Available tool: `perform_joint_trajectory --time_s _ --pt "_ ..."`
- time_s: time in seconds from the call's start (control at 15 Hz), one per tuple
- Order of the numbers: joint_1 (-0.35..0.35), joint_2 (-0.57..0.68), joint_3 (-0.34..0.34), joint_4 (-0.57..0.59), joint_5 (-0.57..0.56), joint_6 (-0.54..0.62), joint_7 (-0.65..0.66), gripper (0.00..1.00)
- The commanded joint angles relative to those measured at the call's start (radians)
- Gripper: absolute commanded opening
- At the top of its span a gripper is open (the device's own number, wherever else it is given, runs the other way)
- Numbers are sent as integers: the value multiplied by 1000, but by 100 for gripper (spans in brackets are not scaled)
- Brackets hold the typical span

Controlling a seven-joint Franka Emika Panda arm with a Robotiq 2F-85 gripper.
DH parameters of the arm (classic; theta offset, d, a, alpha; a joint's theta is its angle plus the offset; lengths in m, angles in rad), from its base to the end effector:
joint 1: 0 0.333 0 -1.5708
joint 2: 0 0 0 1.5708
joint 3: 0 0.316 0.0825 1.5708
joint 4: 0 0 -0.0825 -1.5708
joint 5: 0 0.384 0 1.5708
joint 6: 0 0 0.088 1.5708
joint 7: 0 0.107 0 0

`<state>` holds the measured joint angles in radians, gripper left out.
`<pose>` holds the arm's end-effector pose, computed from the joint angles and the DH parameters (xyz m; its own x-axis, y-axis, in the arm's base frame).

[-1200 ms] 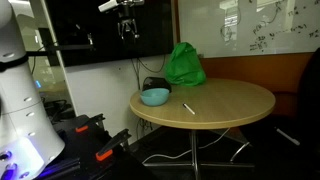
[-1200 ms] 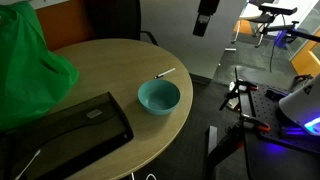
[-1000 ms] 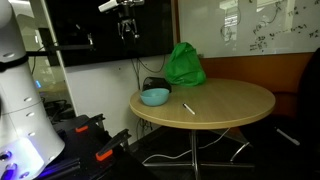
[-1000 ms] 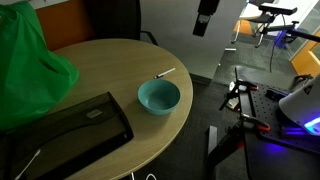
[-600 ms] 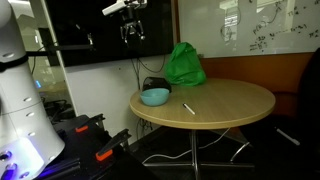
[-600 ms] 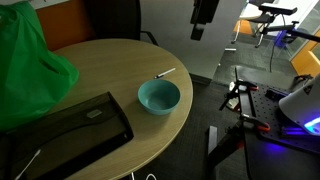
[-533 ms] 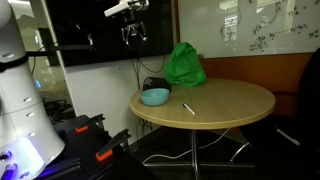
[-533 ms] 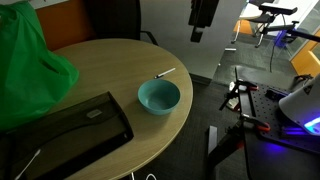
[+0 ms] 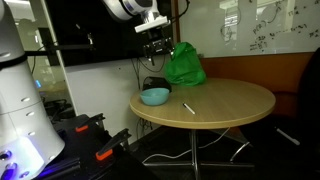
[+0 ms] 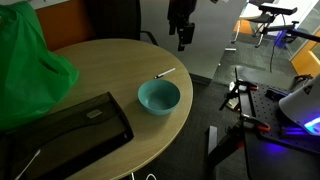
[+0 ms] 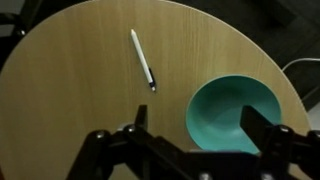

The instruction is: Put the pen in the bowl

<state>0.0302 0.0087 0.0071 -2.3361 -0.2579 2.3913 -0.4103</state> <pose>0.5103 0.0169 0.3363 0.8080 0.5873 -0.0460 0.5851 -0.7910 0.1788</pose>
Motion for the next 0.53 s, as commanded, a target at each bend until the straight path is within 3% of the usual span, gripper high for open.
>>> perform_joint_trajectory --time_s 0.0,0.2,0.47 --pt "-24 106 -10 48 -61 57 -90 100" --pt "-49 190 -20 83 -58 78 -50 100" --pt "-59 197 -12 82 -45 73 -72 100"
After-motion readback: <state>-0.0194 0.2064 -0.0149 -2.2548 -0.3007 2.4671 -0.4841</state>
